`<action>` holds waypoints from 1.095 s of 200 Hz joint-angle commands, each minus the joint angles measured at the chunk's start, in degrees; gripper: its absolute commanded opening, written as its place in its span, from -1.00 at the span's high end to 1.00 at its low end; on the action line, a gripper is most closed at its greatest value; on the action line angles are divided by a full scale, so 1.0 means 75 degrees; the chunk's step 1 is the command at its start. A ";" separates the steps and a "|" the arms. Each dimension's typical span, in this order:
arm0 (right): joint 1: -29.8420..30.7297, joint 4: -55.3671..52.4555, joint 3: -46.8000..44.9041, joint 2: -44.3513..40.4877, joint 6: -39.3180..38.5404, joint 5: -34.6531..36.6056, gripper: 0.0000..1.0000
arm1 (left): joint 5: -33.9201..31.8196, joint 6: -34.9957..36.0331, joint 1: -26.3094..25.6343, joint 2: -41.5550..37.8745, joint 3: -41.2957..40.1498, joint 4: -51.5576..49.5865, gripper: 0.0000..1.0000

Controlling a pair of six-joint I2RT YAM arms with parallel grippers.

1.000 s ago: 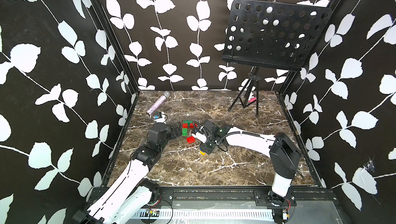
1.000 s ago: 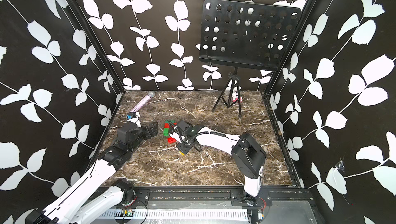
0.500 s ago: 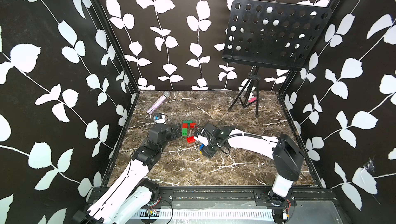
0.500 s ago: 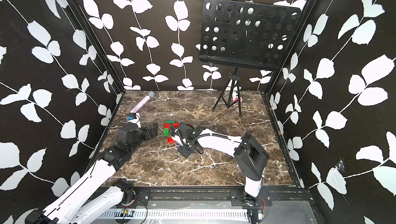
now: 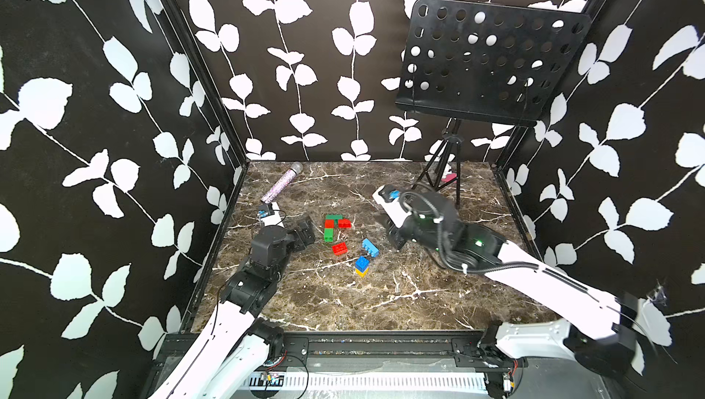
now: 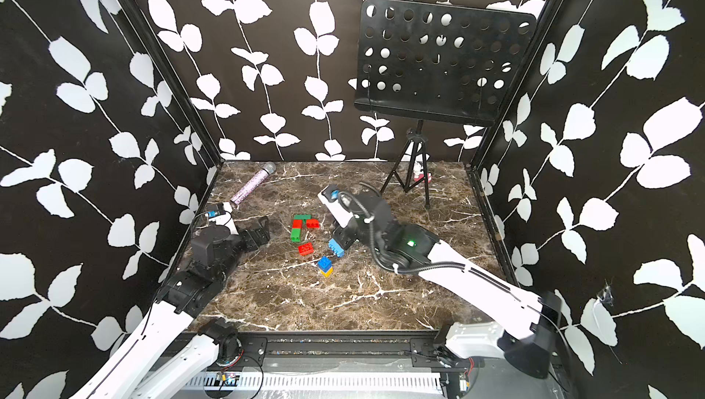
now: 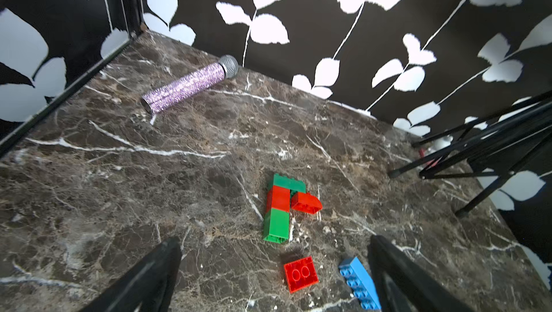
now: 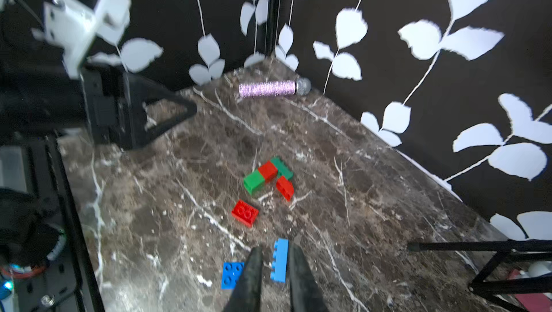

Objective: Assemble the letter r with lego
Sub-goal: Pick up the lego brick from the center of the board.

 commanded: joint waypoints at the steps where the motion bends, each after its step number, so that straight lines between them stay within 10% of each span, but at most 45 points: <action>1: -0.0376 0.1532 -0.0826 -0.0373 0.0256 -0.0093 1.00 | -0.0483 -0.0242 0.0074 -0.0426 -0.0052 0.0074 -0.98; 36: -0.1045 0.0315 -0.0086 0.0379 0.0735 -0.0877 1.00 | -0.0666 -0.0299 0.0074 -0.1555 -0.0823 0.0628 -0.98; 66: -0.1017 -0.1472 0.1627 0.2300 0.0944 -0.1505 -0.01 | -0.1029 -0.0635 0.0075 -0.2500 -0.1510 0.1009 -0.98; 110: -0.0621 -0.2313 0.2973 0.4513 0.1021 -0.1543 -0.39 | -0.1039 -0.0106 0.0072 -0.2844 -0.1296 0.0241 -0.98; 219: -0.0118 -0.2880 0.4530 0.7147 0.1877 -0.1033 -0.82 | -0.0847 0.0159 0.0072 -0.1726 -0.1318 0.0283 -0.98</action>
